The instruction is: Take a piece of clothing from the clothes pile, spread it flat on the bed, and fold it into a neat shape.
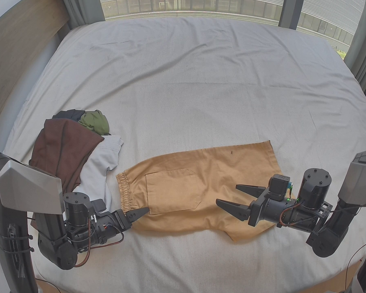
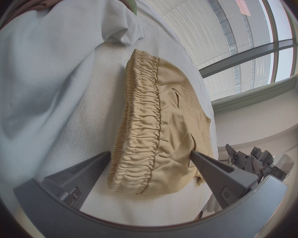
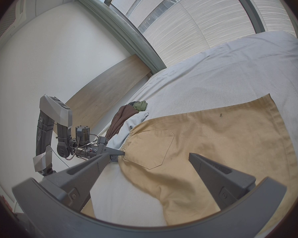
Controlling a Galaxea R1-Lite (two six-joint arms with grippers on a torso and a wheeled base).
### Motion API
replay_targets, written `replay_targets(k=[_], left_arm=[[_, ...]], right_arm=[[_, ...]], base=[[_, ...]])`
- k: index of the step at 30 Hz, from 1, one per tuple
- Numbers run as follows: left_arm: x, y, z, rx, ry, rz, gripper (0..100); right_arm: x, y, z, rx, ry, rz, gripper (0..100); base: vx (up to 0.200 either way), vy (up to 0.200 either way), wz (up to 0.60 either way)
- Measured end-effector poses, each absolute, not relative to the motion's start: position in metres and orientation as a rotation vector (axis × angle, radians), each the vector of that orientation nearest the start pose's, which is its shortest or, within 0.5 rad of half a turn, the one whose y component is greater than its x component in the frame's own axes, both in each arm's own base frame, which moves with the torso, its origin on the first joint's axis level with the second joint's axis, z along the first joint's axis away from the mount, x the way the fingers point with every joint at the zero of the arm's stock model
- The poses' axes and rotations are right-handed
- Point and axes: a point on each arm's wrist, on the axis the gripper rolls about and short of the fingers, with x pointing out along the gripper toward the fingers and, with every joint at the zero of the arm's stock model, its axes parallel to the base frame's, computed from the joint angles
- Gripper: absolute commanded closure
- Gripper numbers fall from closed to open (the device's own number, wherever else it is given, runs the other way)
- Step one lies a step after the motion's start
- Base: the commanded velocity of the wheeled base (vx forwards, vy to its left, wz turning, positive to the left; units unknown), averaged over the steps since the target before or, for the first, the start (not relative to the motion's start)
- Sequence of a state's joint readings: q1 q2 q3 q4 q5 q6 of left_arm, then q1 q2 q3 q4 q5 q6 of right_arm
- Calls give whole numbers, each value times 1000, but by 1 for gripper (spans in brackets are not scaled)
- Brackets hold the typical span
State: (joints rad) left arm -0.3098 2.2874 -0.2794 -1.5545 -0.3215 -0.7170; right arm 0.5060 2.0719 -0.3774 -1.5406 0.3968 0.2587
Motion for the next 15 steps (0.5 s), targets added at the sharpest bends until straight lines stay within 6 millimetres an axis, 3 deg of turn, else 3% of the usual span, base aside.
replay_targets(k=[15], left_arm=[[284,-108,6,-807,610,-457,0]], right_arm=[[255,152,64,229,278,879,0]], base=[[0,0,0]])
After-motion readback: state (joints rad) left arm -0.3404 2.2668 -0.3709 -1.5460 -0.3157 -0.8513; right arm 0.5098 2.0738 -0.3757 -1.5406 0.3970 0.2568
